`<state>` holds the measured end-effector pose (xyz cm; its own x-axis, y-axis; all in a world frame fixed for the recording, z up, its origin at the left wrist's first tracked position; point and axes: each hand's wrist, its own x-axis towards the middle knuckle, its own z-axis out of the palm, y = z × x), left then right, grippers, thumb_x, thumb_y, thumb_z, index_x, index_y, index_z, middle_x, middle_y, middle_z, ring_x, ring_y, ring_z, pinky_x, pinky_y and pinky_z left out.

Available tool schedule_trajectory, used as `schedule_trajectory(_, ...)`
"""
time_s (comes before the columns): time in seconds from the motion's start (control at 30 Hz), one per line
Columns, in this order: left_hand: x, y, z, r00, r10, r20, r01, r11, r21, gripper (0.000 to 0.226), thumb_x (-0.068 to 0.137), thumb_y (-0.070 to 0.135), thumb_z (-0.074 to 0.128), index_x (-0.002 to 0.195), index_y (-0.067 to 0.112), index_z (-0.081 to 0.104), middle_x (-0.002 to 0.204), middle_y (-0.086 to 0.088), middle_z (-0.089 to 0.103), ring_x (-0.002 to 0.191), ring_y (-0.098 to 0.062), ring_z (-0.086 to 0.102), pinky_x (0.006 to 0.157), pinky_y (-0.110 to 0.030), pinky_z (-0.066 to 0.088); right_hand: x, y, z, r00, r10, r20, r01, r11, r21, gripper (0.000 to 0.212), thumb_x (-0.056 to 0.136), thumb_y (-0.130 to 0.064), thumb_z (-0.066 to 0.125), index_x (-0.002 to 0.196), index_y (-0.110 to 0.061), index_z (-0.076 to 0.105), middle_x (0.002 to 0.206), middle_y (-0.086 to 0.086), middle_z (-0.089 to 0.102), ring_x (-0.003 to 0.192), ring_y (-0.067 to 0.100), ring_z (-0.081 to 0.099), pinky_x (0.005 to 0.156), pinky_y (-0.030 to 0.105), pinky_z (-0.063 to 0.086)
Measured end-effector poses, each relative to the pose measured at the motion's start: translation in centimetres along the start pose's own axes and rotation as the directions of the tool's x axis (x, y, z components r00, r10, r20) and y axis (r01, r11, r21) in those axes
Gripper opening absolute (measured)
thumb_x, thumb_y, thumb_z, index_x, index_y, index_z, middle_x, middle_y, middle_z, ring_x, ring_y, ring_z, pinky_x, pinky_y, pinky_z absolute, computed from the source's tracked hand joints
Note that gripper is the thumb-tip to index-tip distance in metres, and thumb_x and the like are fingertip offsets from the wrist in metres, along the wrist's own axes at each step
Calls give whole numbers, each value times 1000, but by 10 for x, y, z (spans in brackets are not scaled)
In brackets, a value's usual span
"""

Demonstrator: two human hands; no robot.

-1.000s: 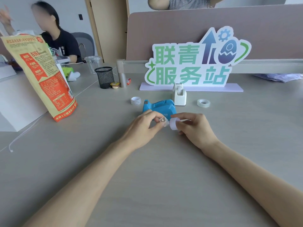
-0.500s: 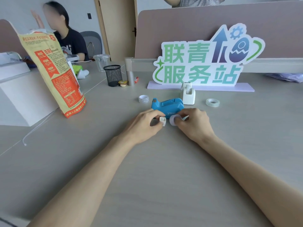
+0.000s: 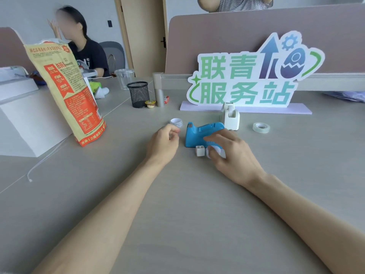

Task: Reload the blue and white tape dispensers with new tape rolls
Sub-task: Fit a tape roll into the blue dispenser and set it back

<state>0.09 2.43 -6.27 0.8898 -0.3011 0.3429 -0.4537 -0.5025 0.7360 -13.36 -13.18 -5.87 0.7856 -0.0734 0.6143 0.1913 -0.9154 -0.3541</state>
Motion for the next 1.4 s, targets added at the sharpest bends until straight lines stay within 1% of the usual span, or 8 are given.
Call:
schedule_trajectory(0.2,44,-7,18,998,-53,41,37,943,330,47,93,16,45,140,18,41,141,-13,43,131,-32,39,103,-40,36,3,6,9,986,-120,116,137,980,-143,38,90,-30,49,119,-14,66,109,3,67,100,32,59,79,41,52)
schedule_trajectory(0.33,52,-7,26,994,-65,84,19,889,457,43,94,23,44,137,27,44,140,-12,45,129,-34,36,103,-39,32,2,8,9,980,-131,148,153,977,-146,29,87,-26,57,113,-21,69,107,-4,69,102,29,58,78,31,38)
schedule_trajectory(0.5,40,-15,17,997,-69,22,58,942,330,28,88,19,52,114,23,62,125,-9,61,117,-34,50,94,-35,41,1,7,7,981,-144,130,160,979,-127,17,83,-21,63,99,-21,70,97,-4,69,97,27,59,76,27,30)
schedule_trajectory(0.67,12,-14,6,994,-106,-1,106,994,-17,20,89,37,61,101,21,62,112,0,68,106,-21,62,91,-37,49,-2,2,2,989,-147,12,148,988,-37,14,80,-23,62,88,-18,72,85,-3,69,84,25,60,73,33,45)
schedule_trajectory(0.93,-30,17,-13,967,-161,-196,43,865,-500,8,91,35,60,84,32,57,88,11,65,63,2,60,66,-31,48,-3,1,-4,989,37,-141,-16,989,147,10,78,-19,73,88,-16,72,84,-2,72,81,15,61,70,36,53)
schedule_trajectory(1.1,-48,51,-10,999,-37,-1,29,804,-593,9,94,28,57,88,23,61,82,12,65,66,-10,57,52,-21,38,-4,-4,-14,945,295,-141,-234,911,339,11,80,-25,77,91,-21,76,79,-8,68,70,-9,54,67,5,40)
schedule_trajectory(1.23,-56,59,-2,994,-30,104,88,780,-620,16,98,30,52,96,16,58,100,0,63,64,-14,57,44,-24,36,-5,-4,-21,866,495,-69,-385,749,539,5,80,-34,76,84,-33,71,81,-9,70,60,7,52,66,19,47)
schedule_trajectory(1.4,-59,59,1,992,32,126,32,880,-474,15,101,32,44,93,24,53,103,-8,66,60,-17,57,39,-24,35,-5,-5,-20,836,544,-69,-385,672,632,6,80,-34,76,82,-29,72,85,1,74,80,30,65,75,29,53)
